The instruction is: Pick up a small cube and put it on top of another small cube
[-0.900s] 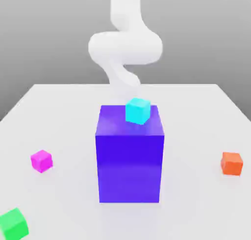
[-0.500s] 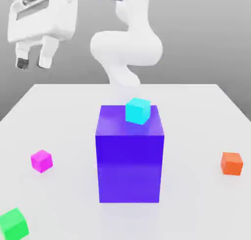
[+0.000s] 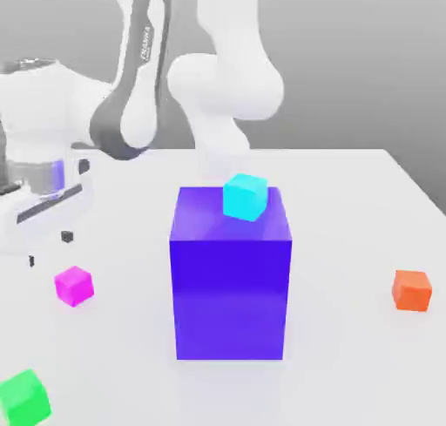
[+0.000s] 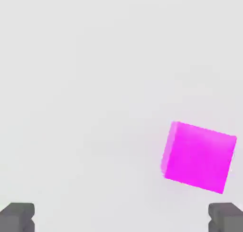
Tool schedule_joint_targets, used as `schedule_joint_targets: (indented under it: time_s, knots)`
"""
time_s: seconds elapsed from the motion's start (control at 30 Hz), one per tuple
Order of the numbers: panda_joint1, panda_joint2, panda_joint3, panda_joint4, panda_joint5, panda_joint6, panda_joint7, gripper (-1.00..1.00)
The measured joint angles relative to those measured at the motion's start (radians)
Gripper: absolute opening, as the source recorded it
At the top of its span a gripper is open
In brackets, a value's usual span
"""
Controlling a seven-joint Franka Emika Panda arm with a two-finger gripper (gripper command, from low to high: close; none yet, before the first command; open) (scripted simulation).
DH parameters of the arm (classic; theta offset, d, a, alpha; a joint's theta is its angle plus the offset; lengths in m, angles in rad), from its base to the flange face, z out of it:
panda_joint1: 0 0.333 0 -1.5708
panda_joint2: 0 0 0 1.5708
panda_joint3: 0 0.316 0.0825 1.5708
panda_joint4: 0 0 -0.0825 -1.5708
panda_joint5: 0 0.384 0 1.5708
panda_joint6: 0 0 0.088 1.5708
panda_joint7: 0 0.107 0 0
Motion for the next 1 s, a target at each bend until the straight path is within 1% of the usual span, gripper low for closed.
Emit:
schedule_joint_targets:
  time_s: [0.13, 0.23, 0.27, 0.5, 0.73, 0.8, 1.0]
  knots:
    - [-0.024, 0.138, 0.045, 0.009, 0.065, 0.110, -0.013, 0.00]
    - [-0.066, 0.246, 0.091, 0.028, 0.082, 0.197, -0.025, 0.00]
    - [-0.076, 0.275, 0.102, 0.033, 0.085, 0.220, -0.028, -1.00]
    - [-0.079, 0.278, 0.105, 0.034, 0.084, 0.225, -0.027, -1.00]
    - [-0.058, 0.049, 0.066, -0.010, 0.014, 0.040, 0.024, -1.00]
    - [-0.031, 0.047, 0.076, 0.031, -0.006, -0.010, 0.048, -1.00]
    - [0.046, 0.144, 0.123, 0.236, -0.036, -0.143, 0.111, -1.00]
